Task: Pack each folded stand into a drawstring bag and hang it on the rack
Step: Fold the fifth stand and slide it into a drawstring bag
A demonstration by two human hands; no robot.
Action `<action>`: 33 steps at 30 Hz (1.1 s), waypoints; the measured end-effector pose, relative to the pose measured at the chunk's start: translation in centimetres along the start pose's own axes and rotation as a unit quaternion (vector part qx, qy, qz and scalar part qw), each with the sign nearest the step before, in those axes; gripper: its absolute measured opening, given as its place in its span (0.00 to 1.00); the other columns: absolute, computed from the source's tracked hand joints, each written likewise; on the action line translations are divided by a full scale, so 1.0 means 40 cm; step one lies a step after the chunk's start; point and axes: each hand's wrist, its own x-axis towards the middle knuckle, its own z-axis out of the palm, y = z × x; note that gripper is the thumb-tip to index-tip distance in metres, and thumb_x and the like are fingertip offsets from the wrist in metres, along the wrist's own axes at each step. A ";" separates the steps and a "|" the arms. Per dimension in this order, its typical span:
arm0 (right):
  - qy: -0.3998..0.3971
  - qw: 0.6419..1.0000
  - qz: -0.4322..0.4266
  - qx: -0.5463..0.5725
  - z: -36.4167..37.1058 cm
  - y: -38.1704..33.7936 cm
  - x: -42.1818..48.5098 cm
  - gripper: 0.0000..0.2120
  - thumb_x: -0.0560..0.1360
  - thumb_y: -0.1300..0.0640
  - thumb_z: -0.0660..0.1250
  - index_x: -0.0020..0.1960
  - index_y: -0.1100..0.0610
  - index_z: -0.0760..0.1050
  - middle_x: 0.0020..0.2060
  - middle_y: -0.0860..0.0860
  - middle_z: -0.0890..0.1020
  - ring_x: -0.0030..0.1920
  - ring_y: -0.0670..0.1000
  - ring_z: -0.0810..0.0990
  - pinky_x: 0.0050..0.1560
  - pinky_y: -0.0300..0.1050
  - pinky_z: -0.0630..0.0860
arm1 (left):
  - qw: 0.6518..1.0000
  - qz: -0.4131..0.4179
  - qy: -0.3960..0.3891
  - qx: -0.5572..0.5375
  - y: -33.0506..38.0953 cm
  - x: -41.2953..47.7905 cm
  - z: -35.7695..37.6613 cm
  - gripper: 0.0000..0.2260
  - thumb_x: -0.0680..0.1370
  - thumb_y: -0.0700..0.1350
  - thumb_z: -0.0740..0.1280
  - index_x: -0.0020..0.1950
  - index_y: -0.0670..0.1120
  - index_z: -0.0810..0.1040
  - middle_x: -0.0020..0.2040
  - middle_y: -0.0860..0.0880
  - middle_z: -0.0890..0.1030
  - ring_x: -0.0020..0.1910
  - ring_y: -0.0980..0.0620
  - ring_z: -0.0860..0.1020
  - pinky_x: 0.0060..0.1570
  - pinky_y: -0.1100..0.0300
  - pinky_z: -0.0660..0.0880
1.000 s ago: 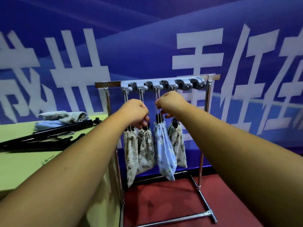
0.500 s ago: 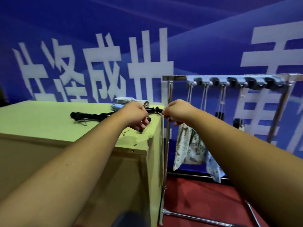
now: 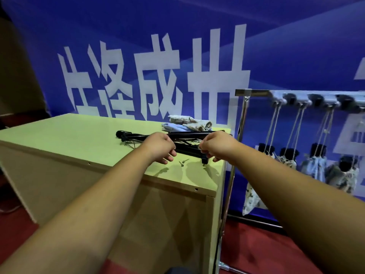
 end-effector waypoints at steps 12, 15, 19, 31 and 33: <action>0.082 0.988 -0.073 -0.112 0.104 0.015 0.163 0.09 0.83 0.57 0.64 0.54 0.49 0.84 0.47 0.47 0.85 0.45 0.49 0.83 0.44 0.46 0.83 | 0.993 -0.022 0.106 0.049 -0.167 0.156 0.029 0.05 0.78 0.44 0.65 0.51 0.52 0.79 0.50 0.48 0.85 0.52 0.45 0.83 0.57 0.51 0.80; 0.076 0.986 -0.072 -0.127 0.118 0.025 0.209 0.10 0.82 0.57 0.64 0.54 0.48 0.84 0.47 0.46 0.85 0.46 0.47 0.83 0.46 0.46 0.83 | 0.991 -0.033 0.121 0.044 -0.187 0.187 0.033 0.07 0.78 0.44 0.65 0.54 0.52 0.78 0.51 0.48 0.85 0.52 0.46 0.83 0.52 0.55 0.78; 0.087 0.984 -0.049 -0.145 0.121 0.035 0.279 0.12 0.81 0.58 0.64 0.52 0.56 0.86 0.45 0.56 0.87 0.45 0.58 0.86 0.50 0.58 0.86 | 0.989 -0.037 0.137 0.035 -0.204 0.217 0.035 0.06 0.77 0.46 0.64 0.52 0.51 0.78 0.42 0.50 0.87 0.47 0.47 0.84 0.52 0.54 0.80; 0.058 0.989 0.018 -0.133 0.099 0.029 0.476 0.24 0.79 0.60 0.64 0.75 0.51 0.76 0.68 0.58 0.80 0.62 0.58 0.81 0.64 0.55 0.81 | 0.978 -0.036 0.175 0.108 -0.233 0.301 0.062 0.10 0.78 0.62 0.64 0.48 0.57 0.79 0.45 0.57 0.84 0.47 0.51 0.80 0.49 0.54 0.77; 0.031 0.992 0.034 -0.120 0.102 0.035 0.493 0.22 0.80 0.61 0.64 0.74 0.55 0.76 0.66 0.59 0.82 0.53 0.57 0.80 0.59 0.56 0.82 | 0.979 -0.028 0.172 0.108 -0.238 0.305 0.061 0.11 0.77 0.63 0.64 0.48 0.57 0.79 0.44 0.58 0.84 0.46 0.52 0.80 0.48 0.54 0.77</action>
